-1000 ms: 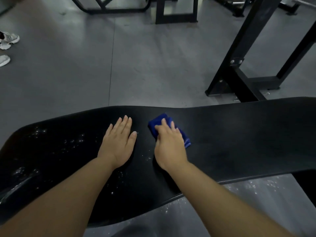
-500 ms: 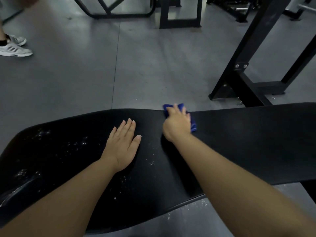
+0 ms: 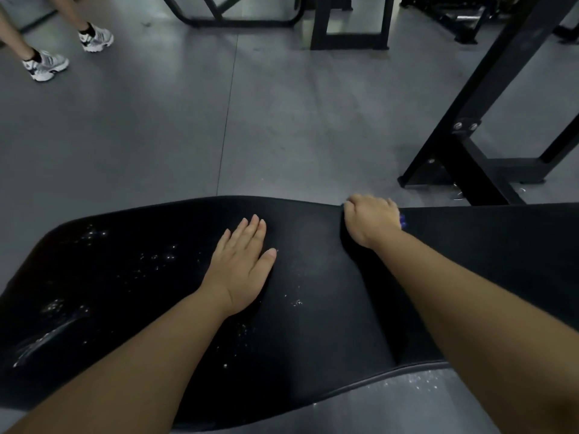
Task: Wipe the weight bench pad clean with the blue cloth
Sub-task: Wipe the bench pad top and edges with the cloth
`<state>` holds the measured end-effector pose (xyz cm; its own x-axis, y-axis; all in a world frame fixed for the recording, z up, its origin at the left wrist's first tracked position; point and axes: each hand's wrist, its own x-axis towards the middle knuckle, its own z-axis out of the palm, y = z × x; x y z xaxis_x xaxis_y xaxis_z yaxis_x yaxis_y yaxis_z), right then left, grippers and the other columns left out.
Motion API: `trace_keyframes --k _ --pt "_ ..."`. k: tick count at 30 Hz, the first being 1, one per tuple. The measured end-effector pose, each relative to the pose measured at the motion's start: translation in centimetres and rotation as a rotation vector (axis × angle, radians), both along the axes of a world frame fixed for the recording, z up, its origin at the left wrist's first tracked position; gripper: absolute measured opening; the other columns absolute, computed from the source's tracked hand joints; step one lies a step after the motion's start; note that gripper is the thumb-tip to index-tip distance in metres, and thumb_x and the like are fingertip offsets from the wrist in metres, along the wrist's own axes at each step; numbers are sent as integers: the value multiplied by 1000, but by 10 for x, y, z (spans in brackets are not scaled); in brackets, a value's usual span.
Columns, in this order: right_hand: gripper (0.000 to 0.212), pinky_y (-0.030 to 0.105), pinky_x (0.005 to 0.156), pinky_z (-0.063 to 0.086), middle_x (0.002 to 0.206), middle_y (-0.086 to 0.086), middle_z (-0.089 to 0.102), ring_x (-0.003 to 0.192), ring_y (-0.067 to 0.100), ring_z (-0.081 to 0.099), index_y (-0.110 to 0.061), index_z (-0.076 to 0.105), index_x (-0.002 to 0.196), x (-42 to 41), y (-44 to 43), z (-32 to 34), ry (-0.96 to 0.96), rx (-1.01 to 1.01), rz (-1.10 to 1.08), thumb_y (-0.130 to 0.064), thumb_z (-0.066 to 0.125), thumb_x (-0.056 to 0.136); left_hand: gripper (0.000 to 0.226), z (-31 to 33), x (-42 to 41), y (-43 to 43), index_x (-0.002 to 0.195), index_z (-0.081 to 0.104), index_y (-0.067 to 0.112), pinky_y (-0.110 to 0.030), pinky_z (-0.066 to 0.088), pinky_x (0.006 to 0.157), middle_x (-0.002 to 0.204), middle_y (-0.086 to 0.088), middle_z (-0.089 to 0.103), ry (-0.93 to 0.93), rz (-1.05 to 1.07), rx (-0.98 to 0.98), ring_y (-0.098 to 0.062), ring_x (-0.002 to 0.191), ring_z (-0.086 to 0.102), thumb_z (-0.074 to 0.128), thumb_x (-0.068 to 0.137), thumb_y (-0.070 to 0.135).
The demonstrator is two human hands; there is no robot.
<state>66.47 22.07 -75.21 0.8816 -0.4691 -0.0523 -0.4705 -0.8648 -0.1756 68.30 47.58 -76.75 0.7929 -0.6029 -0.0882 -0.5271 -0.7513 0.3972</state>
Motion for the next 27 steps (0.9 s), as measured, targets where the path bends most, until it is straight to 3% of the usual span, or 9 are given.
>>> trace_keyframes --k 3,5,8,11,15,19,22,24,27 --pt "40 40 80 38 109 15 65 97 35 59 -13 58 105 28 31 0 -35 66 152 -33 25 96 81 0 -2 -1 151 -3 20 -28 -14 115 160 8 -9 -26 3 27 -4 143 -16 -4 80 59" --pt "39 39 78 38 110 12 65 97 34 59 -16 58 107 31 36 -1 -72 66 206 -36 25 97 82 2 -3 -1 151 -2 20 -28 -14 115 160 7 -9 -25 3 29 -5 143 -16 -4 80 59" --pt "39 39 80 40 115 9 63 103 32 58 -20 57 110 18 15 -2 -52 52 245 -40 25 98 73 3 -2 -1 152 -2 20 -28 -14 115 160 8 -9 21 4 13 -4 143 -17 4 87 53" --pt "51 41 90 41 124 11 61 112 33 56 -21 59 117 11 -18 1 87 -12 124 -45 18 98 74 2 -1 0 152 -2 21 -27 -15 115 159 9 -10 23 8 7 -3 143 -17 3 86 54" --pt "62 42 94 39 130 19 56 116 37 53 -9 57 125 26 -13 8 239 -21 38 -43 12 100 80 -2 -2 -2 151 -5 21 -31 -13 117 159 8 -12 -27 11 21 -3 143 -18 -4 81 58" --pt "50 44 100 38 135 21 52 121 38 50 -8 53 129 68 61 14 140 78 179 -32 18 102 76 -5 -4 -2 151 -8 19 -33 -12 117 159 6 -14 -83 22 59 -5 142 -20 -3 84 55" --pt "47 39 86 40 120 16 63 109 35 57 -12 60 114 98 116 4 21 132 328 -33 21 101 72 -5 -4 -2 151 -7 19 -35 -9 118 160 3 -10 -102 6 58 -7 144 -18 3 89 52" --pt "42 36 78 37 112 13 65 103 33 58 -14 60 108 104 122 -2 -16 205 389 -34 24 100 71 -6 -3 -2 152 -6 18 -36 -8 118 160 3 -9 -104 5 56 -7 144 -17 5 90 51" --pt "38 35 82 39 118 16 62 110 34 55 -12 59 108 91 91 8 53 265 381 -32 28 101 69 -6 -3 -2 151 -9 17 -35 -11 118 159 4 -15 -99 8 102 -6 143 -20 6 92 50"
